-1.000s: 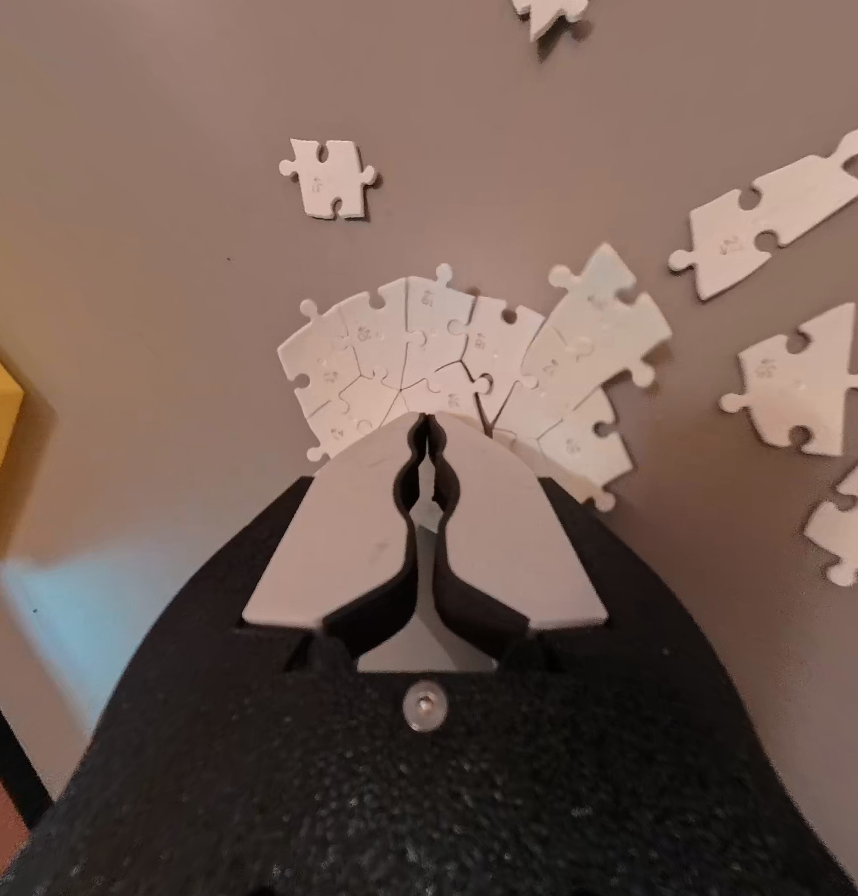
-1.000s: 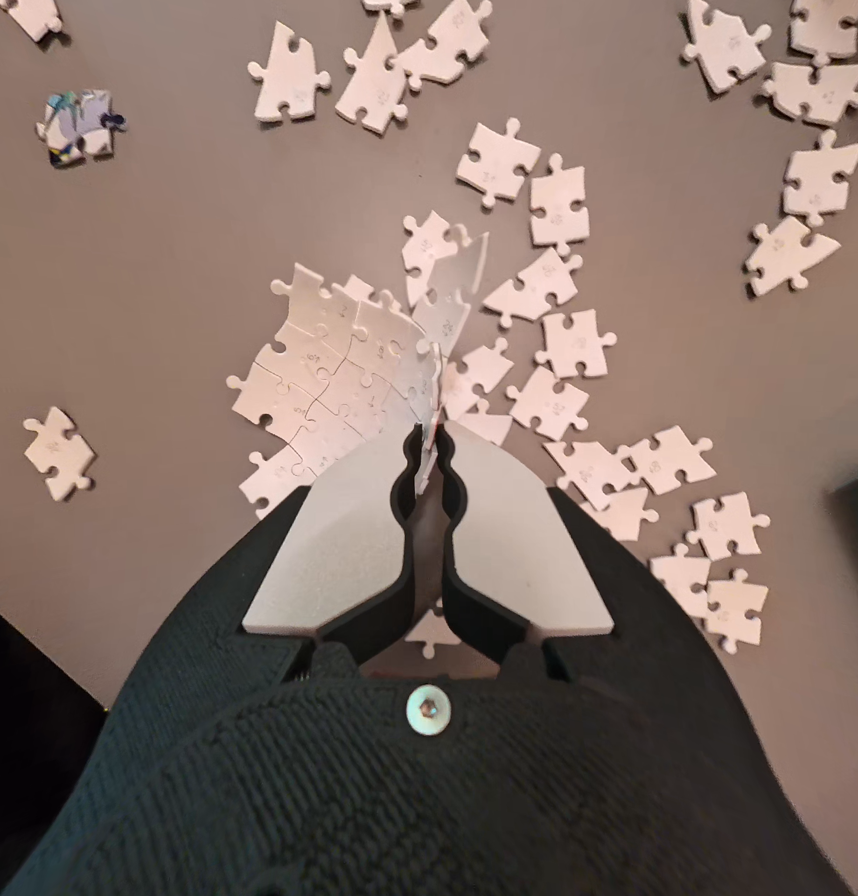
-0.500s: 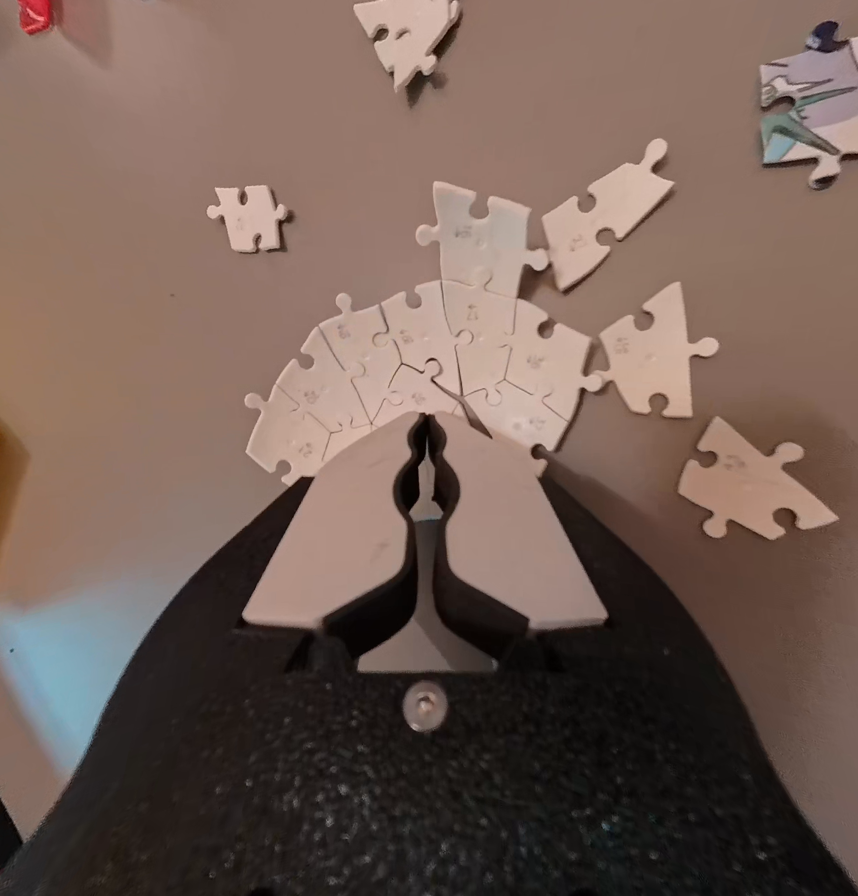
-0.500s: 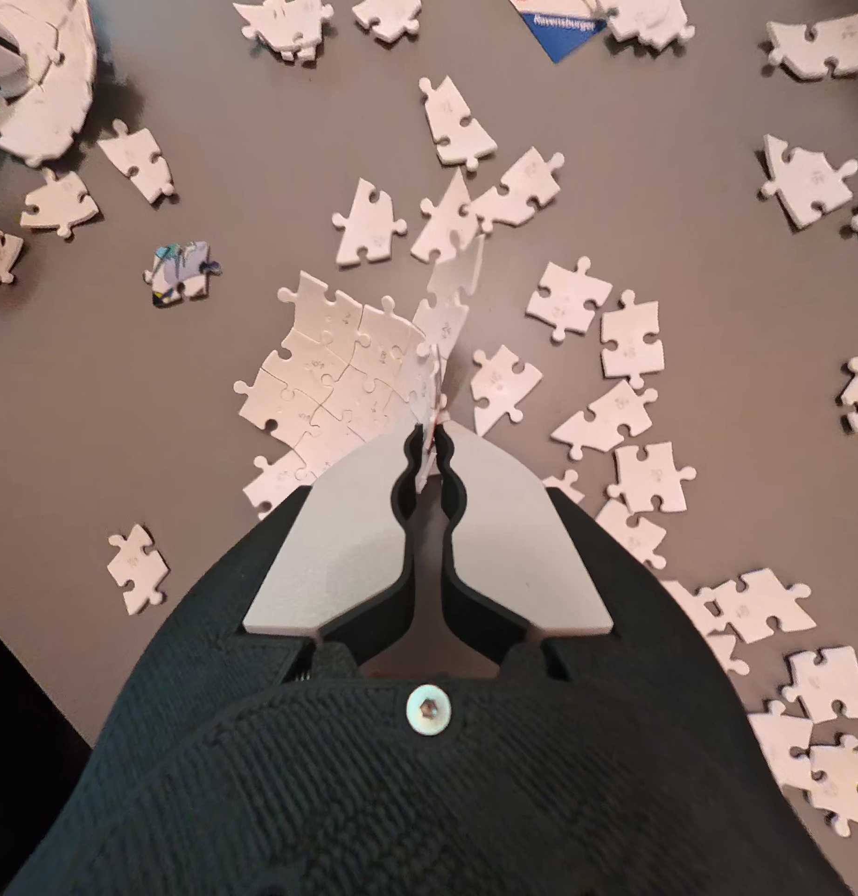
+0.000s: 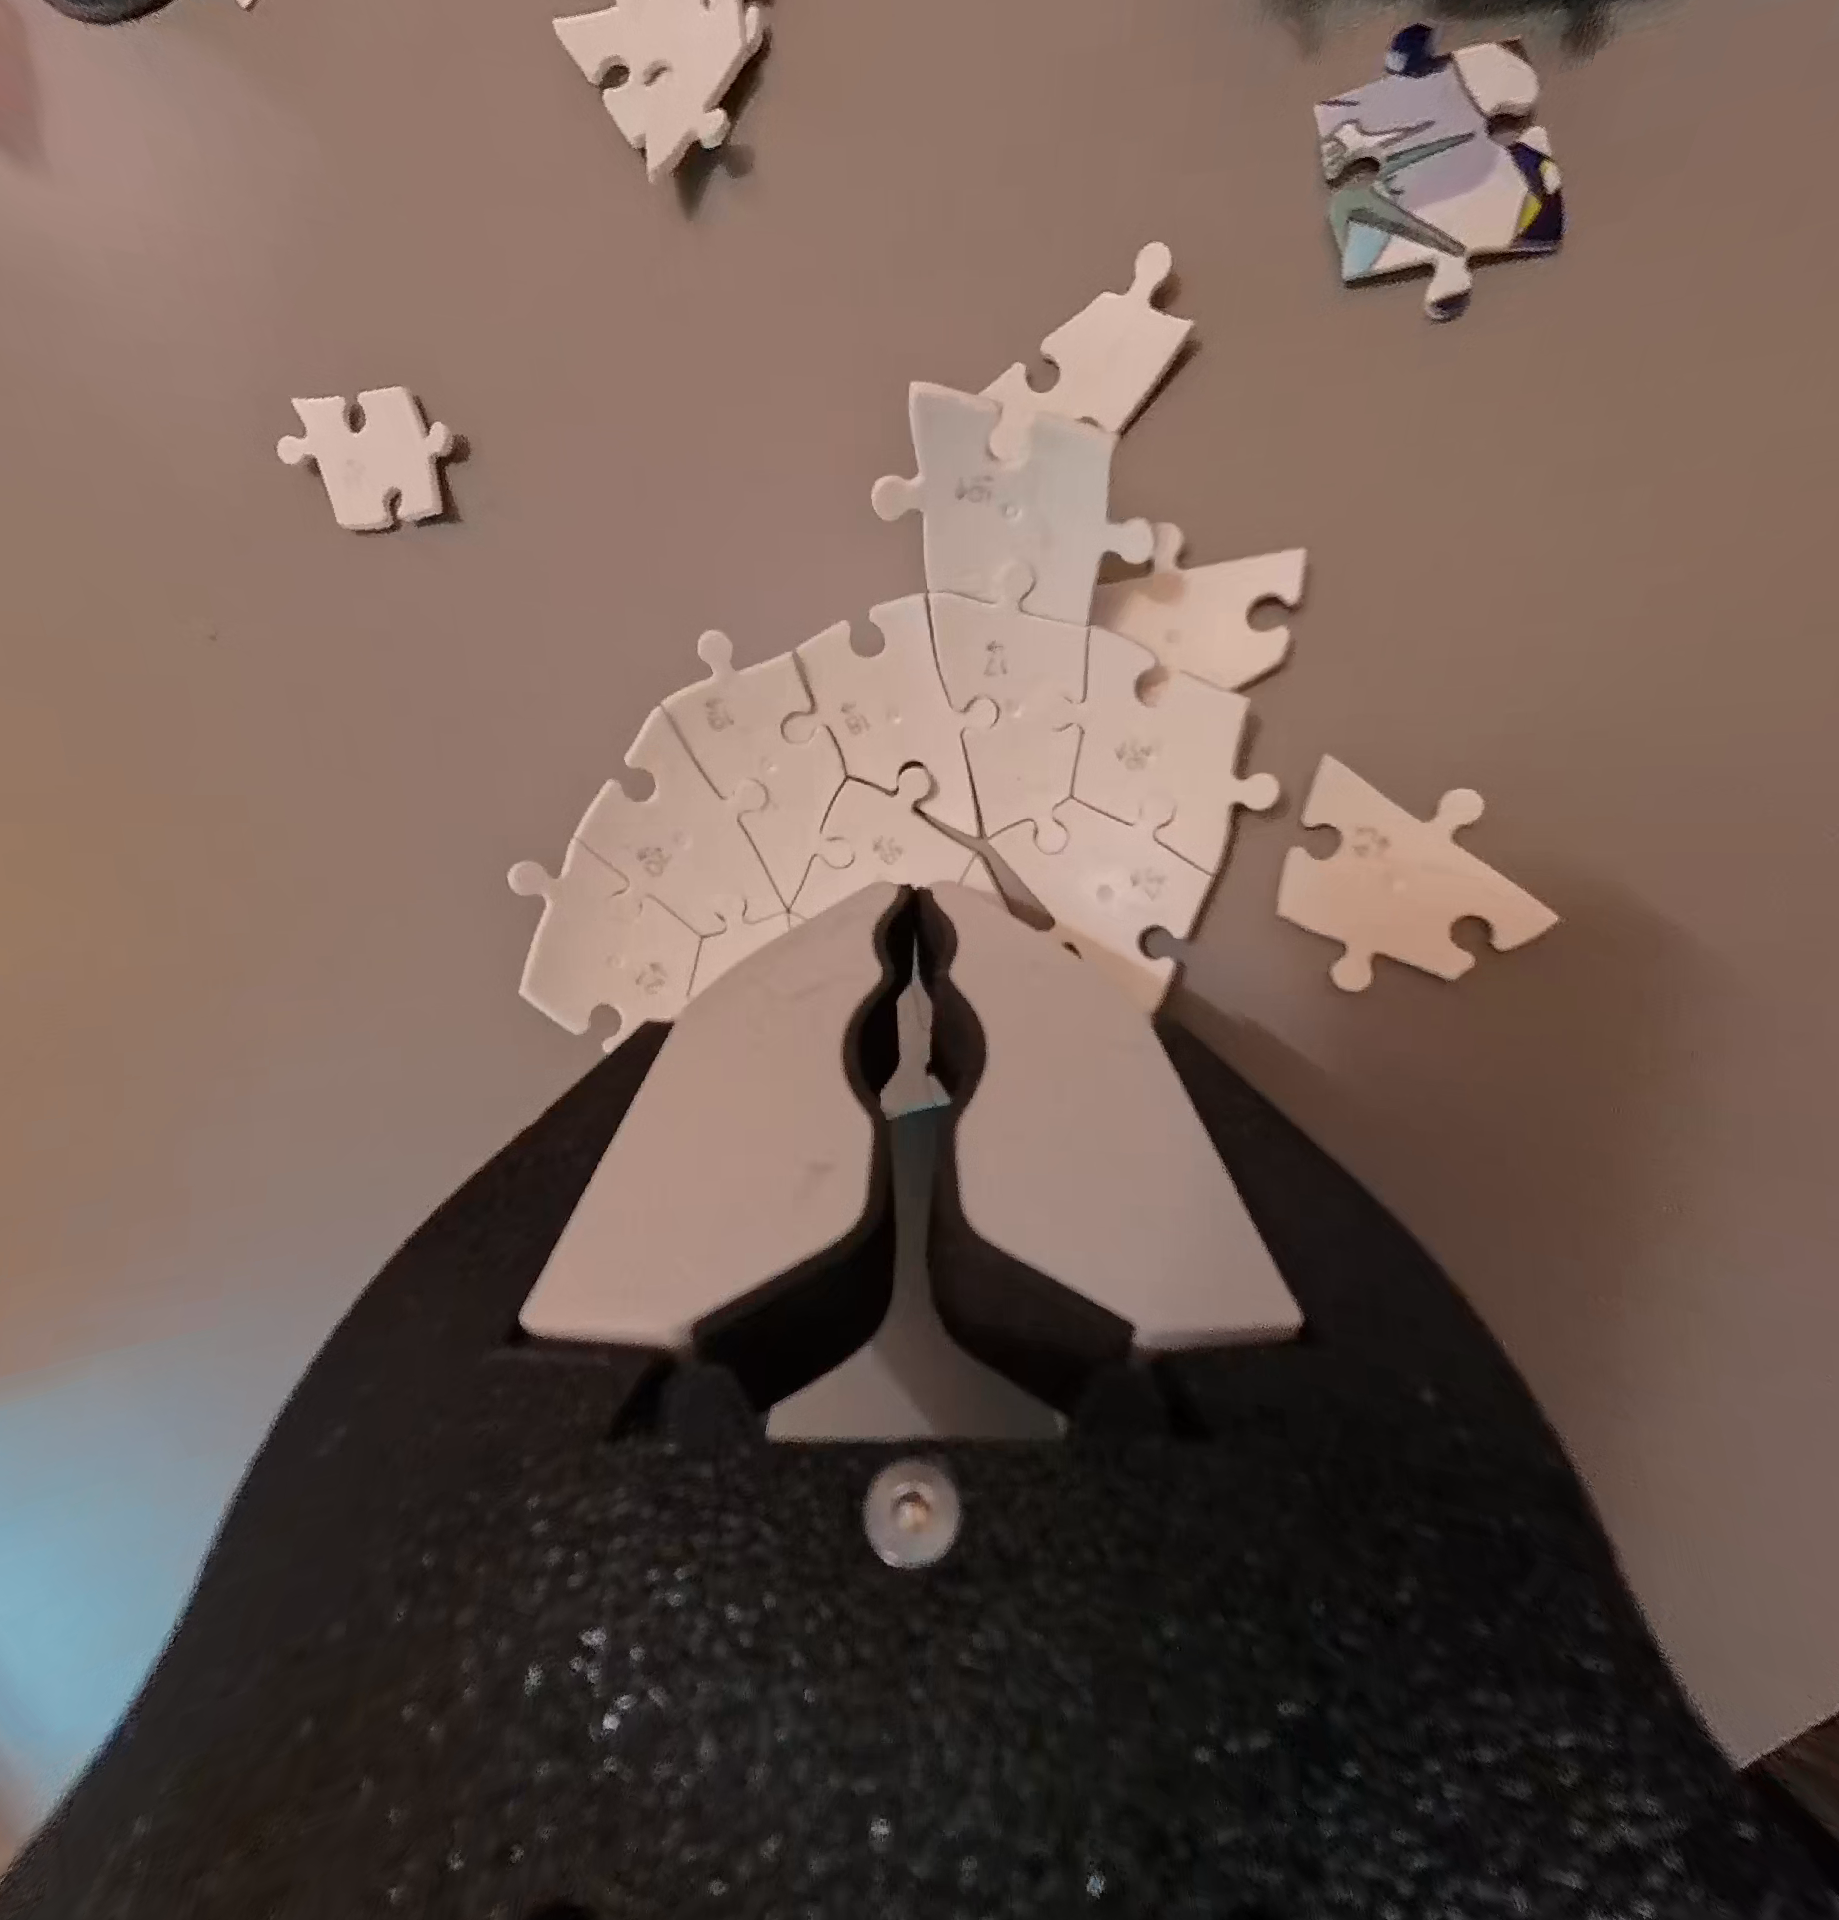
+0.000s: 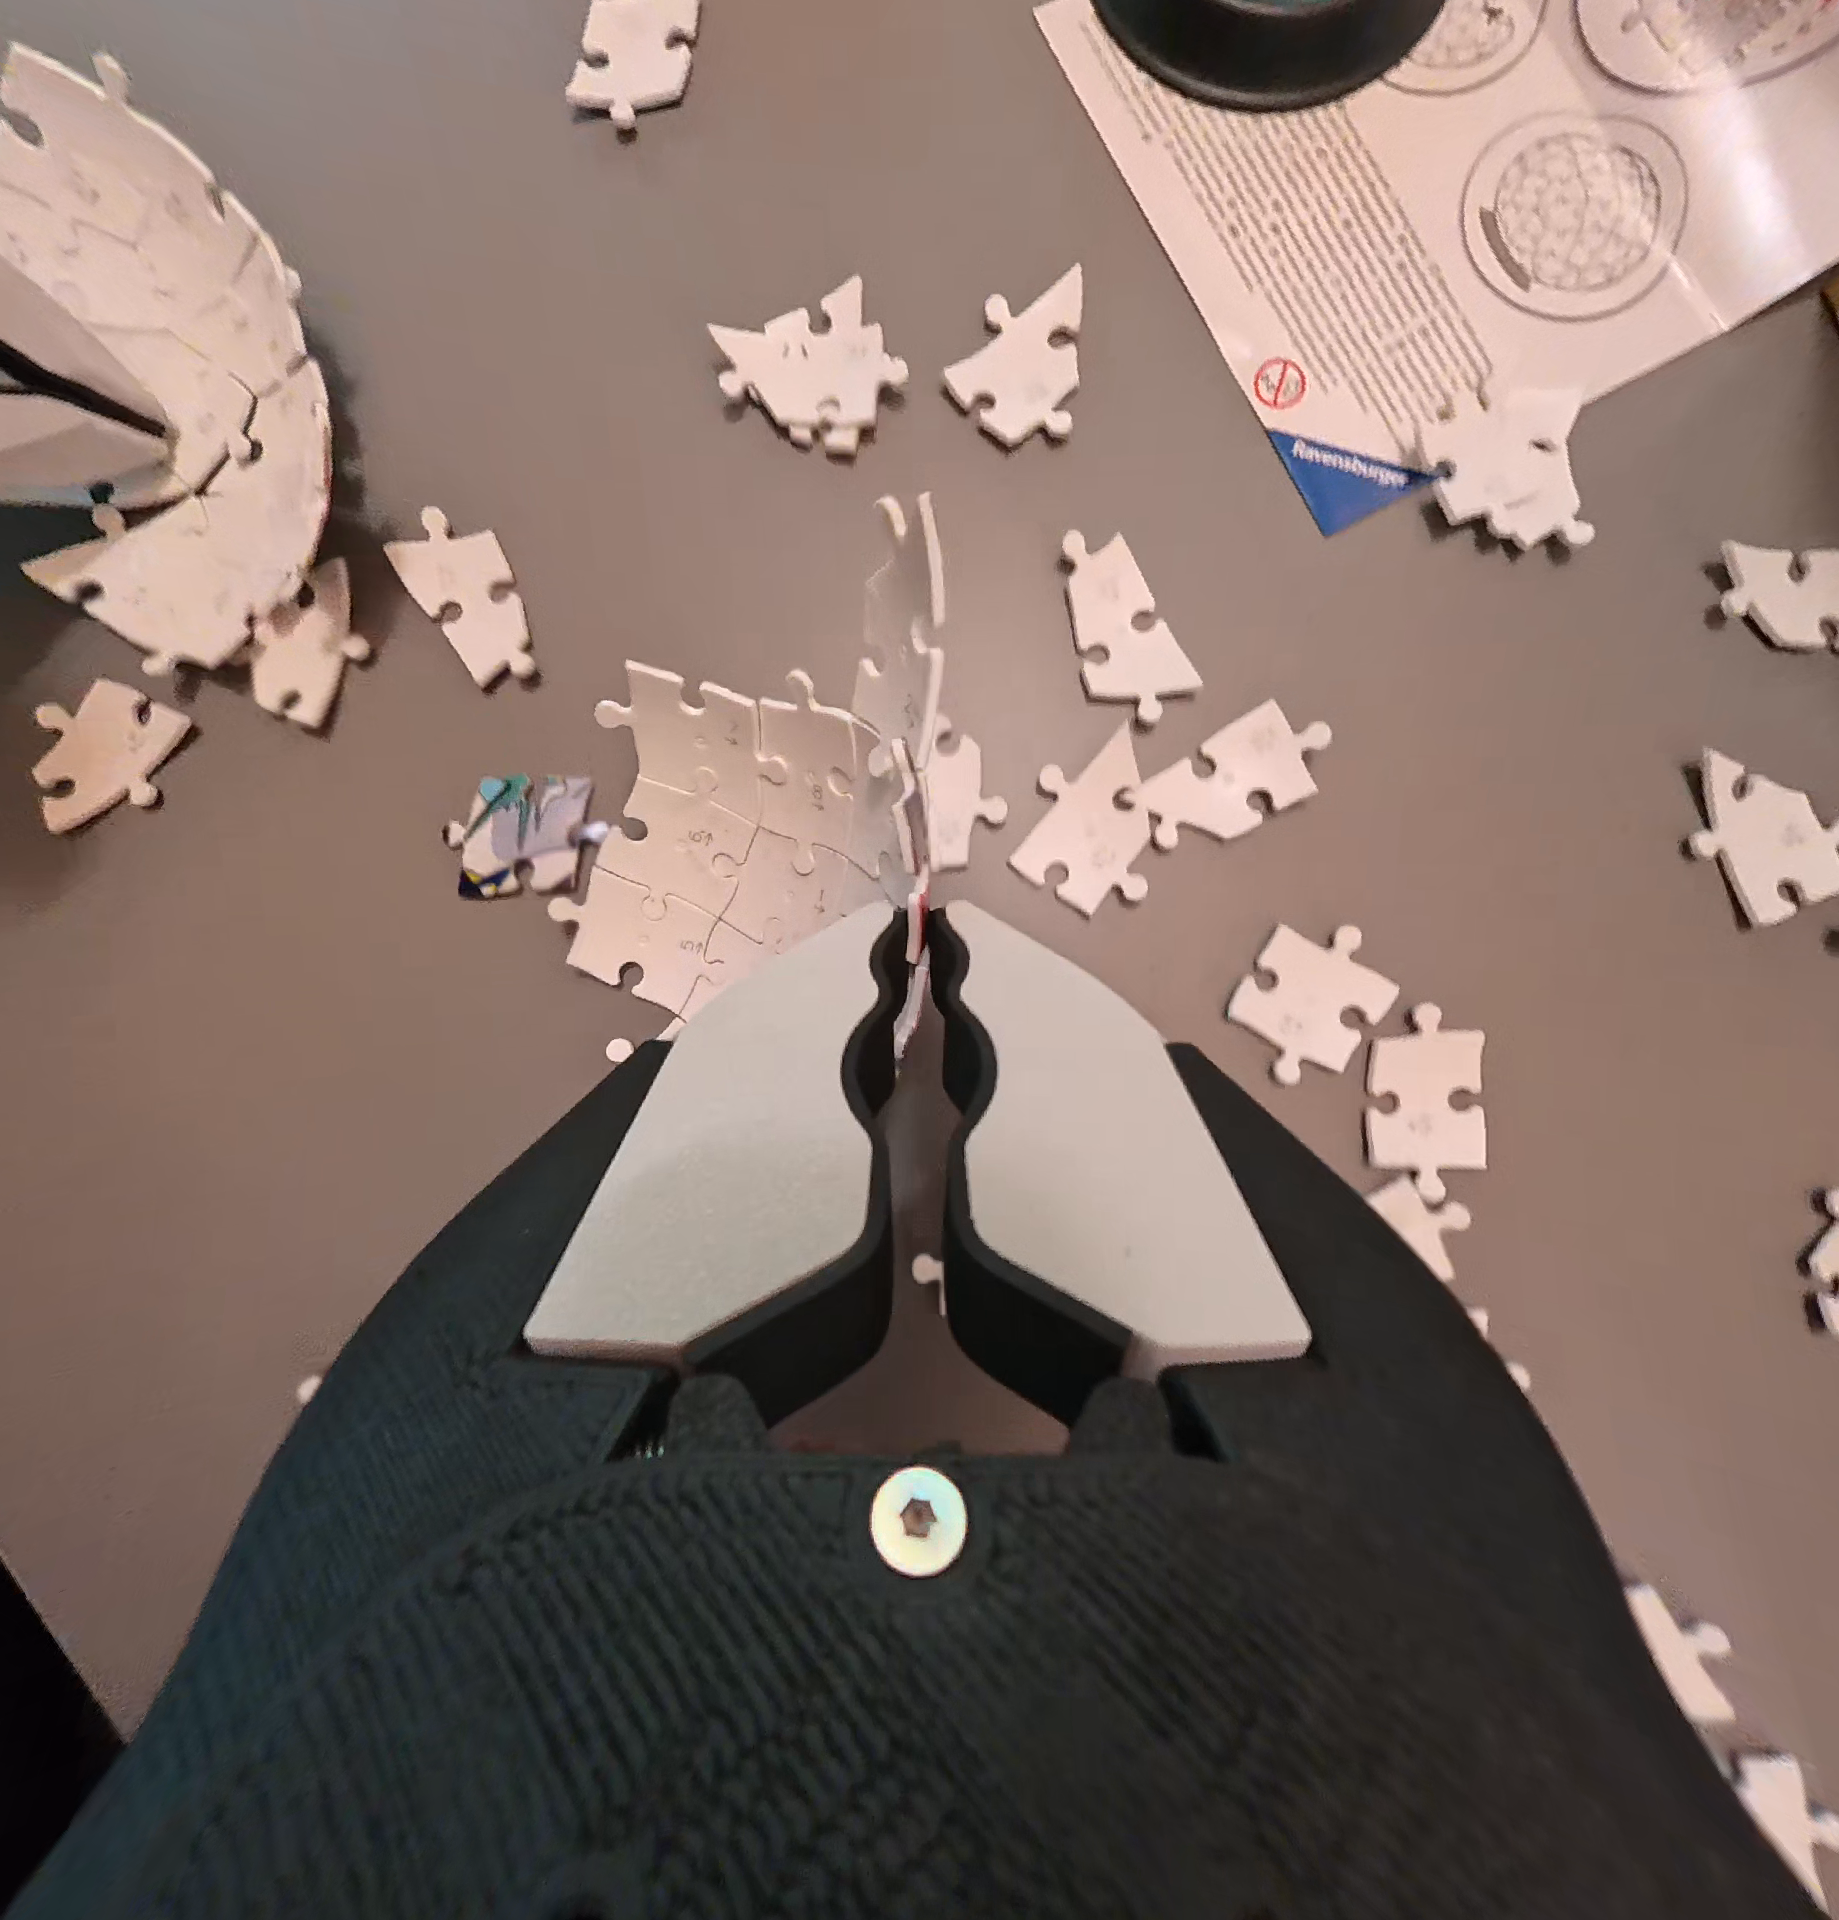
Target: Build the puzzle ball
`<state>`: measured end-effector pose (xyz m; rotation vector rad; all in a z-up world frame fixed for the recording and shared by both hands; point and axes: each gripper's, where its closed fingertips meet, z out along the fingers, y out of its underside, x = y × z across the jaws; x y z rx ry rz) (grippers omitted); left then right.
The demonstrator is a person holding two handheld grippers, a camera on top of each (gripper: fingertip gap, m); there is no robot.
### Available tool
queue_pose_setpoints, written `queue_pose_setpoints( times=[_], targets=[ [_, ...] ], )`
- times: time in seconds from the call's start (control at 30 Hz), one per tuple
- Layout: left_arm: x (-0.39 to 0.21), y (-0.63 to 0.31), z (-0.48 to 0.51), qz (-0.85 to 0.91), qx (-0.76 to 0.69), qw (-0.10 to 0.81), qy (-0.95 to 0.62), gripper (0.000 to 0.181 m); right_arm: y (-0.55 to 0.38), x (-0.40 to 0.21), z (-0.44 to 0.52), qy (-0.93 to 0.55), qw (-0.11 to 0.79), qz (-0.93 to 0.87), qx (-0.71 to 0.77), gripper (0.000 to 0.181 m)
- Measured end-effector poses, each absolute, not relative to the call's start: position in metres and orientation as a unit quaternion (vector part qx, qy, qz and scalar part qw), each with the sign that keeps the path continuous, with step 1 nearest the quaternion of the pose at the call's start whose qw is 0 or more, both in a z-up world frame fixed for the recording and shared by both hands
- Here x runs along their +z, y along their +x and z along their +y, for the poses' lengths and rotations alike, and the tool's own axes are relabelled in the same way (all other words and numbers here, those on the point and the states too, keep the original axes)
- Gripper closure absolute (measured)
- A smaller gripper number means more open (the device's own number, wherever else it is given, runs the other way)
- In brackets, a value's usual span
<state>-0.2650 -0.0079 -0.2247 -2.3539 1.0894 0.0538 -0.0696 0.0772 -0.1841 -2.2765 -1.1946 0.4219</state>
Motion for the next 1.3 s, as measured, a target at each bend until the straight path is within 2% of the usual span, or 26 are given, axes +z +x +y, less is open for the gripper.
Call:
queue_pose_setpoints(
  times=[0.77, 1.3],
  targets=[
    [-0.224, -0.278, 0.004, 0.473, 0.019, 0.285, -0.834, 0.180, -0.188, -0.157, 0.121, -0.804, 0.285, -0.480, 0.206, 0.178],
    [-0.213, -0.289, -0.003, 0.466, 0.036, 0.285, -0.837, 0.176, -0.226, -0.166, 0.116, -0.790, 0.269, -0.536, 0.128, 0.178]
  ],
)
